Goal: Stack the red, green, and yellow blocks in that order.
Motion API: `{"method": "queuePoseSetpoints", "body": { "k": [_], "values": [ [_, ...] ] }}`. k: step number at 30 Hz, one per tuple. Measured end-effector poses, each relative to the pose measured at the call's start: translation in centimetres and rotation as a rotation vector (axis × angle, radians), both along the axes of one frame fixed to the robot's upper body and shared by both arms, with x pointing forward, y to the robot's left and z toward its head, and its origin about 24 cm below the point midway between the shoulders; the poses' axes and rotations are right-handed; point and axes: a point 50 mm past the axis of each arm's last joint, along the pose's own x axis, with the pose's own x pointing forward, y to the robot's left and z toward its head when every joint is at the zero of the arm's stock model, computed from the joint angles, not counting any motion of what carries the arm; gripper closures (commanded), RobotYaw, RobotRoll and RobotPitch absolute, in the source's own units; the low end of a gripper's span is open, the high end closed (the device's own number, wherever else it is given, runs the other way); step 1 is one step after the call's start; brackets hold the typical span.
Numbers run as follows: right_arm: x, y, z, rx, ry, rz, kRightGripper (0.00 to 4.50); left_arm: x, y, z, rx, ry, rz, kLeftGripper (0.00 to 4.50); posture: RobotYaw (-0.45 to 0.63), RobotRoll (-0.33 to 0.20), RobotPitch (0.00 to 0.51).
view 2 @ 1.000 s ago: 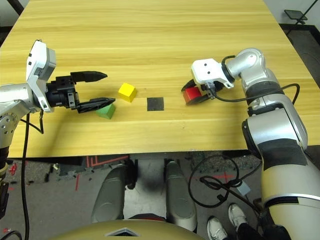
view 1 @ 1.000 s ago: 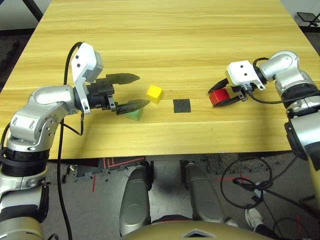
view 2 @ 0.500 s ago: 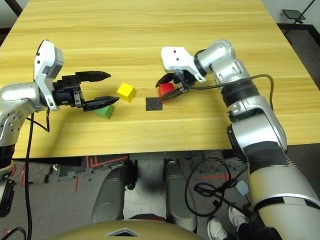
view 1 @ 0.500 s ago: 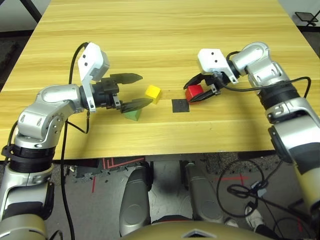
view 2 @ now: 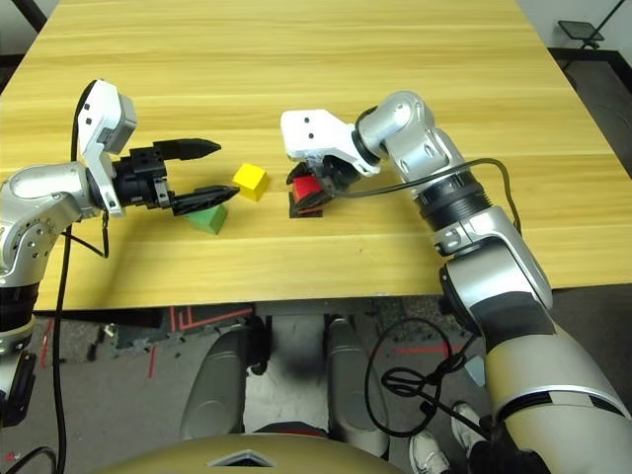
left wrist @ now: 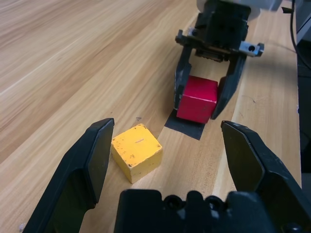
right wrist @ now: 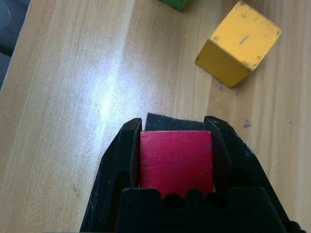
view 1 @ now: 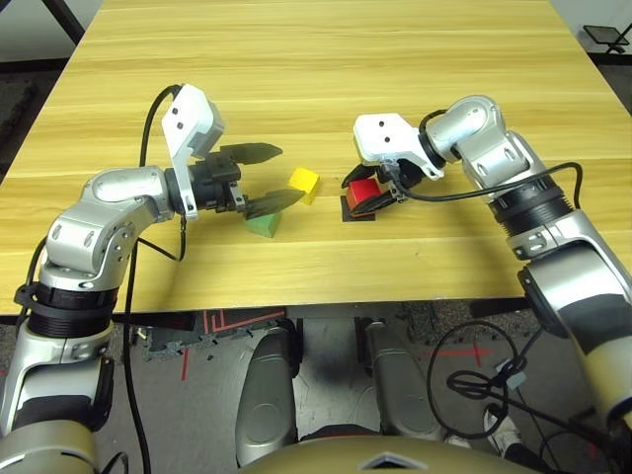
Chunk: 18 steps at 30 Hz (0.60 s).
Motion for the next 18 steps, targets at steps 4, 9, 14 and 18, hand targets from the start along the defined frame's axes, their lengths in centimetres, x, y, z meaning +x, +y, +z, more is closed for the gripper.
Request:
{"method": "queuePoseSetpoints", "body": {
  "k": [4, 9, 14, 18],
  "values": [
    [0.0, 0.2, -0.3, 0.004, 0.0, 0.007, 2.45, 0.0, 0.0, 0.0, 0.0, -0.003, 0.008, 0.0, 0.37, -0.073, 0.257],
    [-0.1, 0.5, -0.7, 0.013, 0.01, 0.013, 1.73, 0.3, -0.1, 0.8, 0.013, -0.038, 0.012, 0.0, 0.36, -0.072, 0.255],
    [-0.1, 0.5, -0.6, 0.022, 0.001, 0.007, 0.13, 0.9, -0.5, 1.1, 0.051, -0.055, -0.02, 0.0, 0.32, -0.075, 0.247],
    [0.0, 0.0, -0.1, 0.052, -0.001, -0.007, 0.06, 1.6, -0.8, 0.7, 0.169, -0.058, -0.088, 0.0, 0.3, -0.069, 0.24]
  ]
}}
